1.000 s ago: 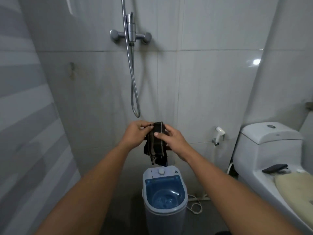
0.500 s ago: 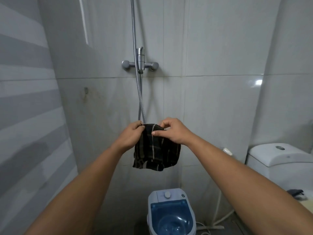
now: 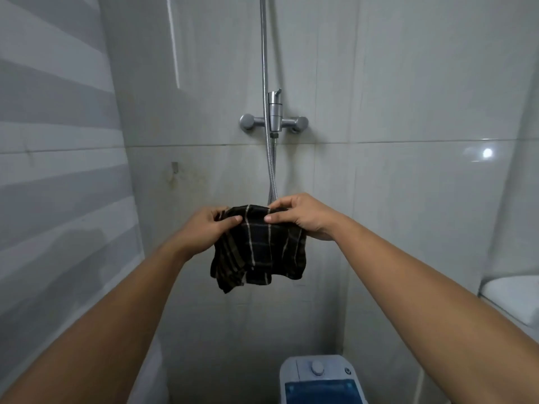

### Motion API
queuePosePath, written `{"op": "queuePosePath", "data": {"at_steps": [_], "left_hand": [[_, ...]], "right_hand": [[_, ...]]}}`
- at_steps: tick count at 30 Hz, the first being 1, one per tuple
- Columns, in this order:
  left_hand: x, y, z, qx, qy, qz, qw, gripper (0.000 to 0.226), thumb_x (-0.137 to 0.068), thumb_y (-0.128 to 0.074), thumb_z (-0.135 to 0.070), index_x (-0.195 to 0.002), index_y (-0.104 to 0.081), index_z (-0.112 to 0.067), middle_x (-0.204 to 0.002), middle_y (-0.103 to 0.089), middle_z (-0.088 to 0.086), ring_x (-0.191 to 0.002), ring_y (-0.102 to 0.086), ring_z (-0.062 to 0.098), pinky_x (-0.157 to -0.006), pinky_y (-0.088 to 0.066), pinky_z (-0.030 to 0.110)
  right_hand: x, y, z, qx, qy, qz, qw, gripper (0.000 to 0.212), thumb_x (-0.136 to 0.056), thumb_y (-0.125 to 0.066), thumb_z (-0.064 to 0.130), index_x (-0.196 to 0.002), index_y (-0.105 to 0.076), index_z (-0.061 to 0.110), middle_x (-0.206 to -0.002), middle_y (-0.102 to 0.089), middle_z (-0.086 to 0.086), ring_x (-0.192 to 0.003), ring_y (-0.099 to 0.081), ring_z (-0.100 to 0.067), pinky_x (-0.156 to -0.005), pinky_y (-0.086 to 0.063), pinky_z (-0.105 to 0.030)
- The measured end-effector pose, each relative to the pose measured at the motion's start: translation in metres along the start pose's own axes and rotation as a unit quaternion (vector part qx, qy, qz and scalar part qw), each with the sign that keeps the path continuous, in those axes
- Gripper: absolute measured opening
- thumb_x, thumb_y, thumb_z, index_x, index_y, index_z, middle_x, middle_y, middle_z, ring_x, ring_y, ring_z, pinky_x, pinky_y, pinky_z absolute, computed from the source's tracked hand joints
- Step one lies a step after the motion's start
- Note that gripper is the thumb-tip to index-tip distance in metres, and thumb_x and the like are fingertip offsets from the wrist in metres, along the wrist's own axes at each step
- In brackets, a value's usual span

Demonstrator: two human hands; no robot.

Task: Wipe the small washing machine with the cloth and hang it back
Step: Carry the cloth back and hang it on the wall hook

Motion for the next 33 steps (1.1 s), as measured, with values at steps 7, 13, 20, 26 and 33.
{"op": "queuePosePath", "data": {"at_steps": [7, 13, 20, 26, 33], "left_hand": [[-0.031, 0.073, 0.058, -0.111, -0.024, -0.099, 0.989, 0.013, -0.093, -0.068, -0.020, -0.080, -0.066, -0.021, -0.072, -0.067, -0.010, -0.065, -0.062, 0.004, -0.061, -0.046, 0.023], [-0.078, 0.136, 0.087, -0.187, -0.092, -0.207, 0.956, 0.019, -0.096, -0.060, -0.020, -0.109, -0.051, -0.031, -0.099, -0.067, -0.004, -0.090, -0.064, 0.008, -0.070, -0.047, 0.026], [-0.138, 0.207, 0.107, -0.298, -0.129, -0.306, 0.895, 0.020, -0.095, -0.056, -0.014, -0.110, -0.064, -0.023, -0.107, -0.068, -0.002, -0.095, -0.063, 0.015, -0.081, -0.051, 0.031], [-0.180, 0.234, 0.136, -0.313, -0.095, -0.338, 0.883, 0.021, -0.096, -0.057, -0.016, -0.113, -0.066, -0.021, -0.115, -0.068, 0.003, -0.099, -0.063, 0.019, -0.084, -0.049, 0.030], [-0.183, 0.222, 0.169, -0.278, -0.081, -0.346, 0.892, 0.021, -0.096, -0.059, -0.027, -0.114, -0.068, -0.021, -0.112, -0.069, 0.000, -0.094, -0.064, 0.016, -0.082, -0.055, 0.036]], "right_hand": [[-0.101, -0.043, -0.014, 0.050, 0.043, -0.027, 0.997, 0.022, -0.089, -0.074, 0.001, -0.110, -0.076, 0.002, -0.097, -0.075, -0.011, -0.090, -0.071, -0.019, -0.088, -0.058, -0.027], [-0.198, -0.072, 0.016, 0.142, 0.168, -0.127, 0.967, 0.021, -0.084, -0.076, 0.006, -0.099, -0.070, 0.020, -0.093, -0.073, -0.011, -0.088, -0.071, -0.025, -0.076, -0.056, -0.029], [-0.287, -0.109, 0.058, 0.232, 0.275, -0.190, 0.913, 0.024, -0.085, -0.064, 0.002, -0.093, -0.079, 0.019, -0.097, -0.077, -0.002, -0.092, -0.071, -0.018, -0.088, -0.058, -0.034], [-0.335, -0.130, 0.059, 0.329, 0.302, -0.213, 0.869, 0.030, -0.095, -0.055, 0.002, -0.112, -0.077, 0.012, -0.110, -0.066, -0.014, -0.097, -0.065, -0.030, -0.083, -0.051, -0.030], [-0.333, -0.151, 0.037, 0.429, 0.325, -0.203, 0.818, 0.025, -0.099, -0.052, 0.017, -0.107, -0.074, 0.013, -0.103, -0.058, -0.010, -0.083, -0.061, -0.029, -0.068, -0.055, -0.040]]}}
Point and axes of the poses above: each hand's wrist, its own x-axis away from the middle knuckle, its own y-axis out of the back of the hand, z = x × y, the point moved 7 cm from there along -x, towards the middle knuckle
